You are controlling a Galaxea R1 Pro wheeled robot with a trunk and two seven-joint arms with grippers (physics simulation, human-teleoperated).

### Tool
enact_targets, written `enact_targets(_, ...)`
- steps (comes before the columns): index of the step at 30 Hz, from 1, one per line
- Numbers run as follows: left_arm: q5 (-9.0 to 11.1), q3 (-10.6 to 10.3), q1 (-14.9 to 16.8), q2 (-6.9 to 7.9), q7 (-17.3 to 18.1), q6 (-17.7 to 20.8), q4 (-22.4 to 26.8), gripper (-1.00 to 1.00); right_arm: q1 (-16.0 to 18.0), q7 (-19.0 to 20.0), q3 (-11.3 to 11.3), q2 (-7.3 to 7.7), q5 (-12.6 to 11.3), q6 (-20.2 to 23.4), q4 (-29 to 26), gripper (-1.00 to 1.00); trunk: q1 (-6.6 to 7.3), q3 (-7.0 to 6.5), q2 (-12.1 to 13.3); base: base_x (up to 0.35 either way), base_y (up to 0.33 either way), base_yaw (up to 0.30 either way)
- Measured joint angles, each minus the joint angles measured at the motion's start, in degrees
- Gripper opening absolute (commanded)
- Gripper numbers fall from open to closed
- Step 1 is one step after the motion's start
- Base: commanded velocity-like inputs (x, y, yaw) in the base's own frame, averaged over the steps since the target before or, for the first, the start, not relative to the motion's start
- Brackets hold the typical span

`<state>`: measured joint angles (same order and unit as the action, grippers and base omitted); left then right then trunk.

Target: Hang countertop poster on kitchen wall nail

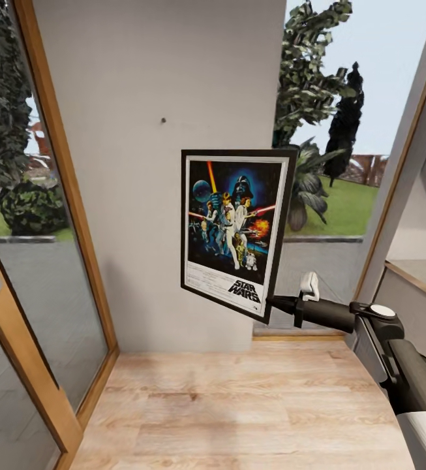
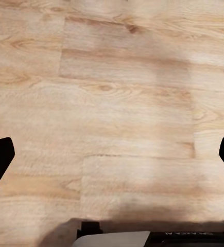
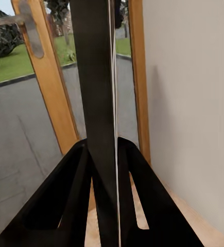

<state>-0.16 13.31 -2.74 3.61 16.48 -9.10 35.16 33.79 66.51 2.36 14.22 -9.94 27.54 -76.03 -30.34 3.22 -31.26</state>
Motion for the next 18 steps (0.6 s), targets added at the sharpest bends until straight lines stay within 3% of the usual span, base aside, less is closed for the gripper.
enact_targets(9,0.00,0.00,0.00,0.02,0.00,0.00,0.12,1.00,0.00,0.46,-0.02,0.00,-0.10,0.06,-0.10,-1.00,0.00,0.00,0.00,0.314,0.000,0.000)
enact_targets(14,0.00,0.00,0.00,0.02,-0.14,0.00,0.04,1.00,0.00,0.51,-0.14,0.00,-0.29,0.09,-0.10,-1.00,-0.03,0.00,0.01,0.056,0.000,0.000)
enact_targets(15,0.00,0.00,0.01,0.02,-0.17,0.00,0.03,1.00,-0.01,0.58,-2.52,-0.04,-0.19,0.24,-0.14,-1.00,-0.03,0.00,0.01,0.000,0.000,0.000)
enact_targets(18,0.00,-0.01,0.01,0.02,-0.18,0.00,-0.04,1.00,0.24,0.69,-4.70,-0.04,-0.21,0.60,-0.67,-1.00,-0.03,0.00,0.01,0.000,0.000,0.000)
